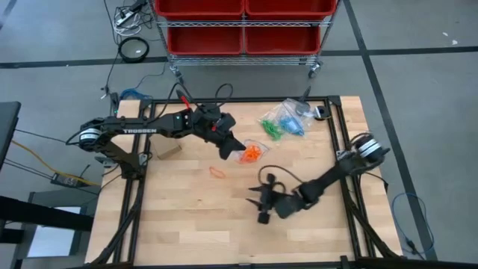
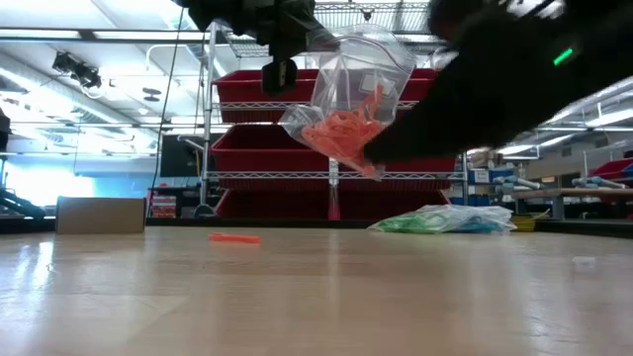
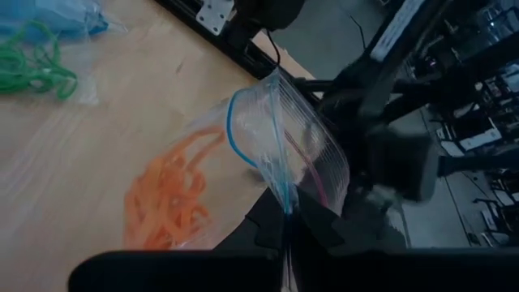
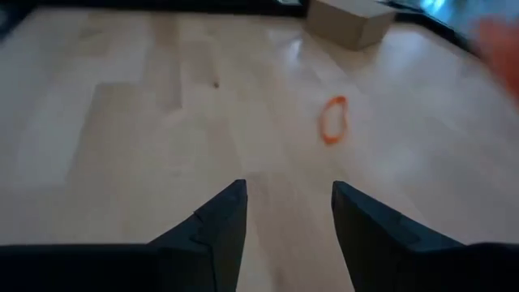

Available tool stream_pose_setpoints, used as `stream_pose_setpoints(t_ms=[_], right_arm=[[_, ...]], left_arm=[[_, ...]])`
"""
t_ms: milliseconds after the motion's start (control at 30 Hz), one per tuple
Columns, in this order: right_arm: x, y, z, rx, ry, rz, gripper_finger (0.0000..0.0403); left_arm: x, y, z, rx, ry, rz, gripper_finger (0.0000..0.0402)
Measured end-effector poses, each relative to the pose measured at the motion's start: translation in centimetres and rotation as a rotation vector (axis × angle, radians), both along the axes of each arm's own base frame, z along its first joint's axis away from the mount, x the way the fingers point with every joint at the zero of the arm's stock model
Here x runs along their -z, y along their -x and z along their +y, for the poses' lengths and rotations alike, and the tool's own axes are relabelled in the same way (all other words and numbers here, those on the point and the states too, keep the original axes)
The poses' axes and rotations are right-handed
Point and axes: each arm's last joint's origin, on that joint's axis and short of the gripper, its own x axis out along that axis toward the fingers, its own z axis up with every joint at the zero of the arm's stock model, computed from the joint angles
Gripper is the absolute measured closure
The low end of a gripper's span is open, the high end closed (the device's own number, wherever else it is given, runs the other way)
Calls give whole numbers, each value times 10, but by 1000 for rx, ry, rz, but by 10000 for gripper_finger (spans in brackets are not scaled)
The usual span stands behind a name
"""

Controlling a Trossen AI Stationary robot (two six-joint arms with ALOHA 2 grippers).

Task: Sort rubber bands
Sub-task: Put the orange rubber band into the transparent zip bag

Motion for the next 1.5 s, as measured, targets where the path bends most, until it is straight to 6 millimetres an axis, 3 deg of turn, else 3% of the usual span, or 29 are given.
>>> stream_pose_setpoints(t_ms=[300, 633, 933, 1233, 1500], right_arm=[[41, -65, -41, 28, 29, 97, 235], [59, -111, -76, 41, -76, 80, 237], [60, -116, -93, 95, -97, 84, 241], [61, -112, -81, 148, -46, 78, 245], [60, -116, -95, 80, -115, 87, 245]], left_arm=[[0, 0, 0, -4, -3, -4, 385], [0, 0, 0, -6, -4, -5, 385], [0, 0, 0, -6, -3, -3, 385], [0, -1, -4, 9, -2, 0, 385], [0, -1, -4, 8, -3, -3, 385]])
